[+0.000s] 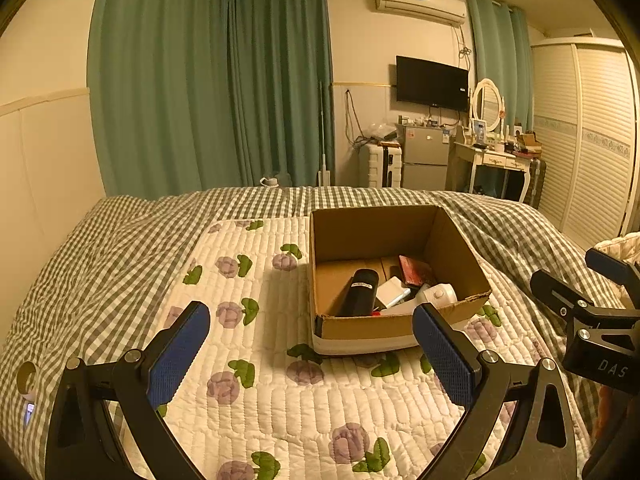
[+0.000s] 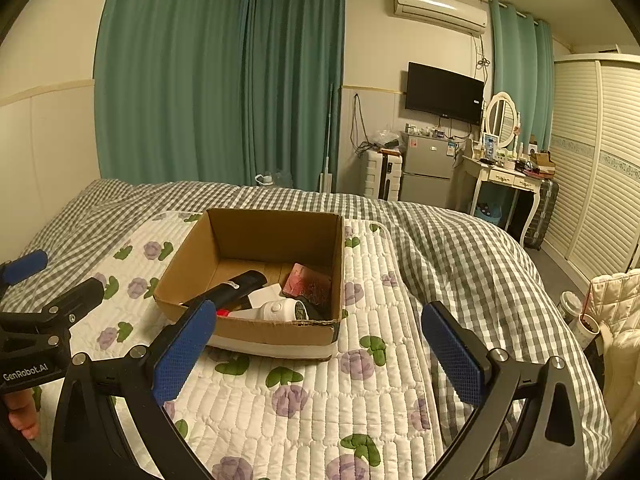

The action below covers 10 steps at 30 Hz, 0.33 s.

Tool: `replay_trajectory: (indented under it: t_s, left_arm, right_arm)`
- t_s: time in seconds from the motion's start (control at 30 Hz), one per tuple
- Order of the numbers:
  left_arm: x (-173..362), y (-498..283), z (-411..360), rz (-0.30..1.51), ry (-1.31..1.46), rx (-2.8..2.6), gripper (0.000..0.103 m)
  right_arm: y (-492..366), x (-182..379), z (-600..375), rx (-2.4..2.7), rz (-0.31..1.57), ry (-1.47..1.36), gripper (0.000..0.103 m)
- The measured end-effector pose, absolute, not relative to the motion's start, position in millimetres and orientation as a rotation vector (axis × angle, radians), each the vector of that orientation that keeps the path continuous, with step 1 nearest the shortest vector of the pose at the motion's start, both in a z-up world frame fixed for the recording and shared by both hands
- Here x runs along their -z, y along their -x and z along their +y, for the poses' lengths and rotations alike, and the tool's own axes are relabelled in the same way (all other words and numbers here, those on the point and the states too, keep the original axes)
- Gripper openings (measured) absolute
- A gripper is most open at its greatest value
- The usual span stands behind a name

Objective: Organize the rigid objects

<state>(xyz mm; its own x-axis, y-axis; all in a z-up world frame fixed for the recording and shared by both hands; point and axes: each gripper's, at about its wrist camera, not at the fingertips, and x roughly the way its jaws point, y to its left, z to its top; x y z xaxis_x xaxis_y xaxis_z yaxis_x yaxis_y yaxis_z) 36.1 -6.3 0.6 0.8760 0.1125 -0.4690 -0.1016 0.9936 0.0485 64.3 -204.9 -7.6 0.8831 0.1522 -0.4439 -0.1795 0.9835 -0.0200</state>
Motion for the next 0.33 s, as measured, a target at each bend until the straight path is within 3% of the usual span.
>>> replay_trajectory:
  t_s: [0.33]
  left_arm:
    - [1.7, -36.9, -9.8, 0.491, -0.030, -0.105, 0.103]
  right_arm:
    - [-65.1, 11.4, -202.5, -0.169, 0.460, 0.074, 0.103]
